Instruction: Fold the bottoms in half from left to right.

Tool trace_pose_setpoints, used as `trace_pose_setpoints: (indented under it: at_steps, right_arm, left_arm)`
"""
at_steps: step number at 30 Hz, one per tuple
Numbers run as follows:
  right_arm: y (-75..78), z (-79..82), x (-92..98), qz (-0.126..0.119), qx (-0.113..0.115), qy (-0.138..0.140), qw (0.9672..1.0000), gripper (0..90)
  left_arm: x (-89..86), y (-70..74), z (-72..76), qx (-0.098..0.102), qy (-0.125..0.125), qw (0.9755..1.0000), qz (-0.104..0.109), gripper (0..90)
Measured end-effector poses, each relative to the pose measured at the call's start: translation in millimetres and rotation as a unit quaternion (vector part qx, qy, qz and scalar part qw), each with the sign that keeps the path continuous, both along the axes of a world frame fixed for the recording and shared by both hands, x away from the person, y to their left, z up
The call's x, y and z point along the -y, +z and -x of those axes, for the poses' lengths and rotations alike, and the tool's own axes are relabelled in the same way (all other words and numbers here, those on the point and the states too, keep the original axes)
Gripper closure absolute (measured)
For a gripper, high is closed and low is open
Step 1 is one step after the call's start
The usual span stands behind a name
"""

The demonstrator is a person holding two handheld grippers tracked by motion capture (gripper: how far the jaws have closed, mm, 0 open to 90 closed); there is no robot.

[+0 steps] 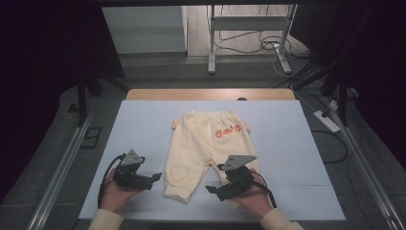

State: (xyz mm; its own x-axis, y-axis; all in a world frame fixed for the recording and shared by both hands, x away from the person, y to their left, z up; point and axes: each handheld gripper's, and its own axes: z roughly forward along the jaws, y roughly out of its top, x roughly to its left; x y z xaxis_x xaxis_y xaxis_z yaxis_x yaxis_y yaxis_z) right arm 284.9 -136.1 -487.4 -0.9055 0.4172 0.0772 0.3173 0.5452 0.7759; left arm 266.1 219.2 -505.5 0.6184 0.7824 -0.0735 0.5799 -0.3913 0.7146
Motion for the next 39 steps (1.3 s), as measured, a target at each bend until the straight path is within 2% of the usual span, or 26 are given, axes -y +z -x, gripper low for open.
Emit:
trace_pose_setpoints:
  at_steps: [18, 23, 39]
  right_arm:
    - [-3.1, 7.1, -29.6, 0.007, -0.006, 0.022, 0.9997, 14.2]
    - [-6.6, 8.3, -44.8, 0.016, -0.007, 0.033, 0.9993, 14.3]
    - [-13.7, 11.1, -68.5, 0.029, -0.016, 0.055, 0.9980, 14.9]
  left_arm:
    - [0.2, 0.0, -0.3, -0.001, -0.002, 1.0000, 0.001, 10.3]
    - [0.2, -0.1, -1.5, -0.002, 0.000, 1.0000, 0.000, 10.2]
    - [0.7, 0.2, -3.8, 0.001, -0.001, 1.0000, 0.004, 10.2]
